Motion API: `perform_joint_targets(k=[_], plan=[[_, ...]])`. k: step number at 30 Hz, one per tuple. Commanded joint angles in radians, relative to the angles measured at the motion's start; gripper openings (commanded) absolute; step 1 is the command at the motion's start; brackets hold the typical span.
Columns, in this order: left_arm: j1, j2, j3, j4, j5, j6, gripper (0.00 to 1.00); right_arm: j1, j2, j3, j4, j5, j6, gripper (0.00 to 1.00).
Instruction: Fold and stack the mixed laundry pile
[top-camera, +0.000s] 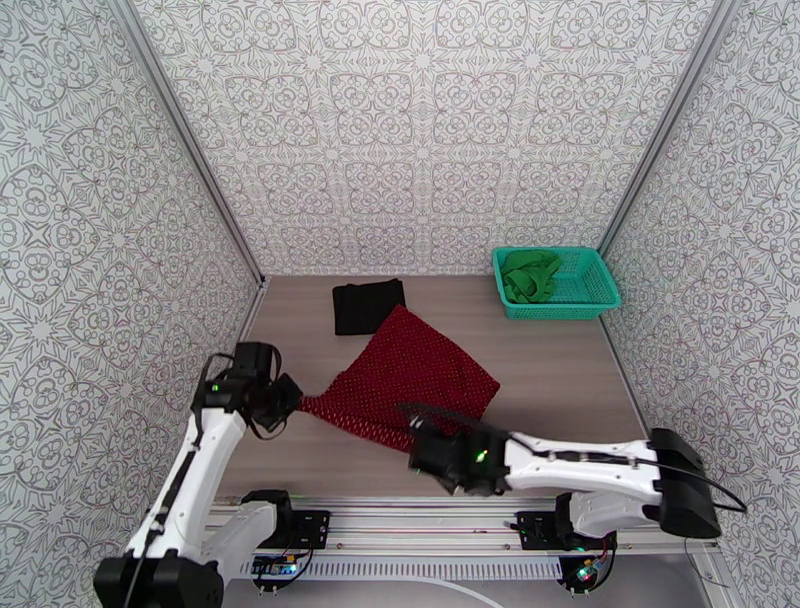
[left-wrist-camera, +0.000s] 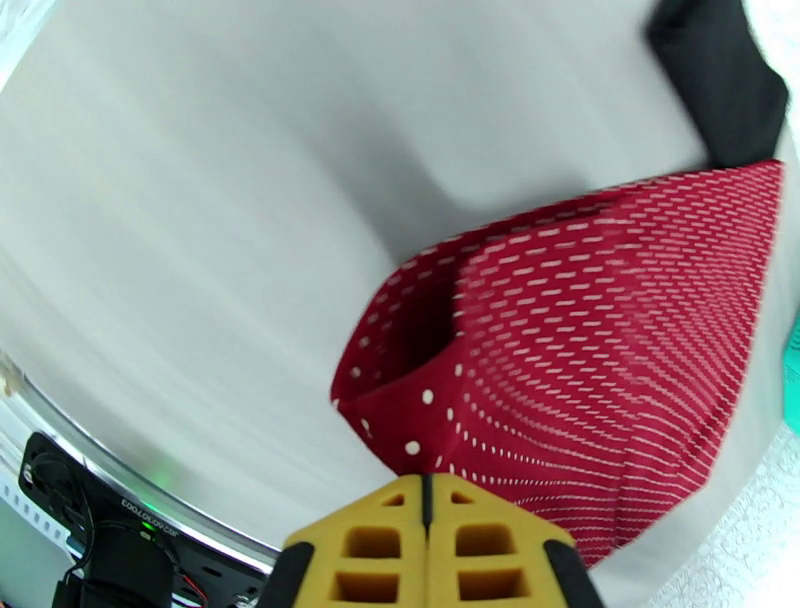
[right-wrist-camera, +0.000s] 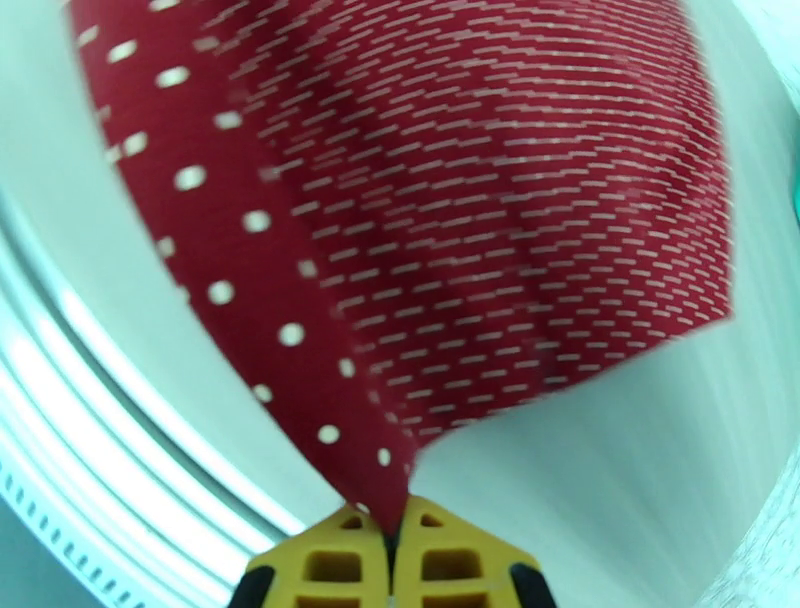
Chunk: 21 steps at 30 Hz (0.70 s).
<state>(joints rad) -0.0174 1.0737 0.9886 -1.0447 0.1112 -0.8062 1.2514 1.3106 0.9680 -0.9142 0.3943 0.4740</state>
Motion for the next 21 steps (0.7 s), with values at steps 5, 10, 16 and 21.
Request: perform_joint_targets(k=[5, 10, 16, 21], plan=[[-0.158, 0.312, 0.355, 0.093, 0.004, 0.082, 0.0, -0.224, -0.074, -0.014, -0.011, 0.052, -0.092, 0.0], [-0.235, 0.591, 0.627, 0.139, 0.002, 0.136, 0.0, -0.375, -0.042, 0.005, 0.018, 0.058, -0.154, 0.0], [-0.274, 0.903, 0.924, 0.138, 0.009, 0.179, 0.0, -0.517, 0.047, 0.024, 0.081, 0.085, -0.216, 0.0], [-0.285, 1.086, 1.129, 0.105, 0.003, 0.191, 0.0, -0.599, 0.147, 0.045, 0.142, 0.115, -0.269, 0.0]])
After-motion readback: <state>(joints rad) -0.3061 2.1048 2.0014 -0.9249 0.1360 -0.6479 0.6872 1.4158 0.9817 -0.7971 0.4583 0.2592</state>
